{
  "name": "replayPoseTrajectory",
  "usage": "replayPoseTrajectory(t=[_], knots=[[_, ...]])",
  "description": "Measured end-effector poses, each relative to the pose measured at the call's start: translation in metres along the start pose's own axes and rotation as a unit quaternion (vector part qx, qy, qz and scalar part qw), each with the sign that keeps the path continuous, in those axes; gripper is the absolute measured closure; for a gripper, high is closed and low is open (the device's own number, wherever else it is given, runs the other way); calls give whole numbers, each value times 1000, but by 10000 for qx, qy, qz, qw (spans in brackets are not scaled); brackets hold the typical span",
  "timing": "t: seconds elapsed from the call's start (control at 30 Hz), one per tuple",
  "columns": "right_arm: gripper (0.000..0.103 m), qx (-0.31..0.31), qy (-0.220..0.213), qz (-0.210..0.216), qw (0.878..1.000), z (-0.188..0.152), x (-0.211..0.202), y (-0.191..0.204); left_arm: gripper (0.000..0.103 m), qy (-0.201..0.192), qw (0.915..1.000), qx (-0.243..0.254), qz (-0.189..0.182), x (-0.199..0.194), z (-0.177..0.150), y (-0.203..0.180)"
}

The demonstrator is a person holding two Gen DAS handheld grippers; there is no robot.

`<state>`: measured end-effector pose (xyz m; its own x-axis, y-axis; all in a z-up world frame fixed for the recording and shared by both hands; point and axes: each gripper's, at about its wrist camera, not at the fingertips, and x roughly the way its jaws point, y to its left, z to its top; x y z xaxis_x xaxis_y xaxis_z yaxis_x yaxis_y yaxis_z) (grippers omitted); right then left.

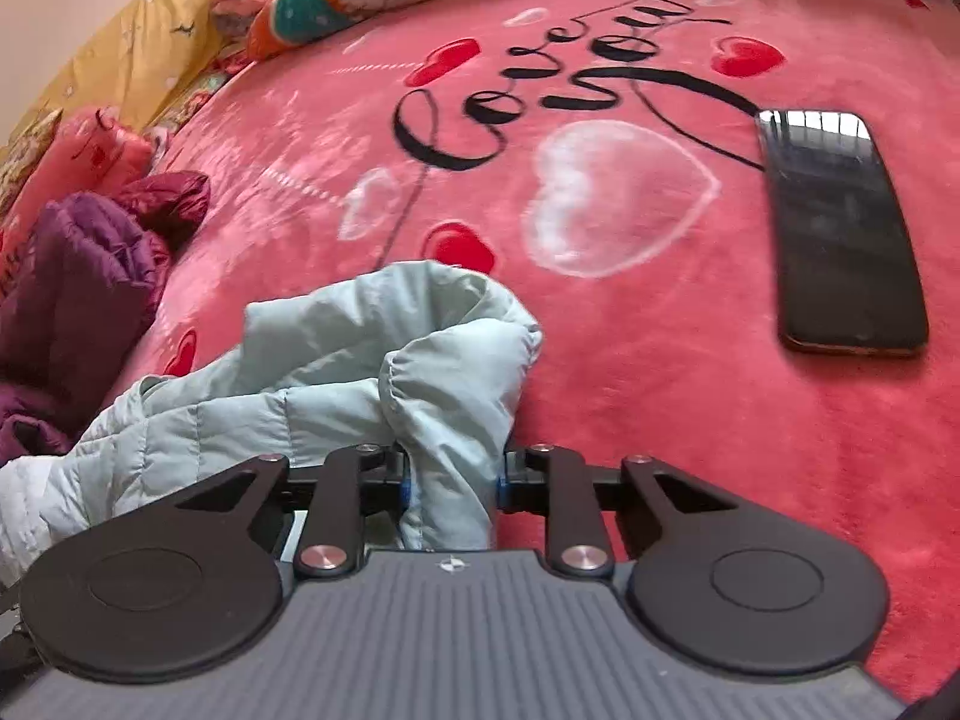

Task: Fold large clothes
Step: 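Grasp the jacket side edge with the right gripper and fold it inward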

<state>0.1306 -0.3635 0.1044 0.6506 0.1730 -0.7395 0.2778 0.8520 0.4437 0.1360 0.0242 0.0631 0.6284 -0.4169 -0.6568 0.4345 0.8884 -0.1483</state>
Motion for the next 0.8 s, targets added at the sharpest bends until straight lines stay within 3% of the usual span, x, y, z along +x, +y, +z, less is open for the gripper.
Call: replayPoseTrajectory(t=[0.1, 0.17, 0.2, 0.23, 0.3, 0.43, 0.6, 0.67, 0.7, 0.73, 0.8], knots=[[76, -289, -103, -141, 9994, -4, 9, 11, 12, 91, 9999, 22, 85, 2, -1, -1], [65, -548, -96, -192, 9983, -4, 8, 20, 13, 132, 9998, -6, 153, -4, 3, -3], [52, -512, -89, -149, 9985, -2, 6, 20, 13, 82, 9999, -41, 108, -10, 5, -2], [24, -438, -114, -123, 9989, 0, 1, 18, 13, 0, 10000, -72, 56, -17, 8, -1], [0, -339, -397, -149, 9985, 1, -15, 18, 13, -194, 9998, -97, 10, -33, 15, 0], [1, -334, -990, 126, 9944, -3, -55, 22, 13, -472, 9985, -283, 7, -42, 26, 2], [6, -674, -1057, 669, 9899, -24, -63, 50, 14, -451, 9978, -209, 442, -14, 24, -1], [15, -587, -873, 1102, 9883, -31, -55, 54, 16, -432, 9970, -127, 629, -3, 22, 0], [27, -535, -742, 1227, 9882, -34, -49, 55, 17, -402, 9965, -89, 732, 3, 20, 1], [40, -522, -642, 1190, 9894, -37, -43, 56, 18, -357, 9961, -85, 796, 6, 19, 3], [57, -516, -438, 809, 9944, -45, -28, 56, 18, -287, 9961, -65, 827, 12, 17, 6]])
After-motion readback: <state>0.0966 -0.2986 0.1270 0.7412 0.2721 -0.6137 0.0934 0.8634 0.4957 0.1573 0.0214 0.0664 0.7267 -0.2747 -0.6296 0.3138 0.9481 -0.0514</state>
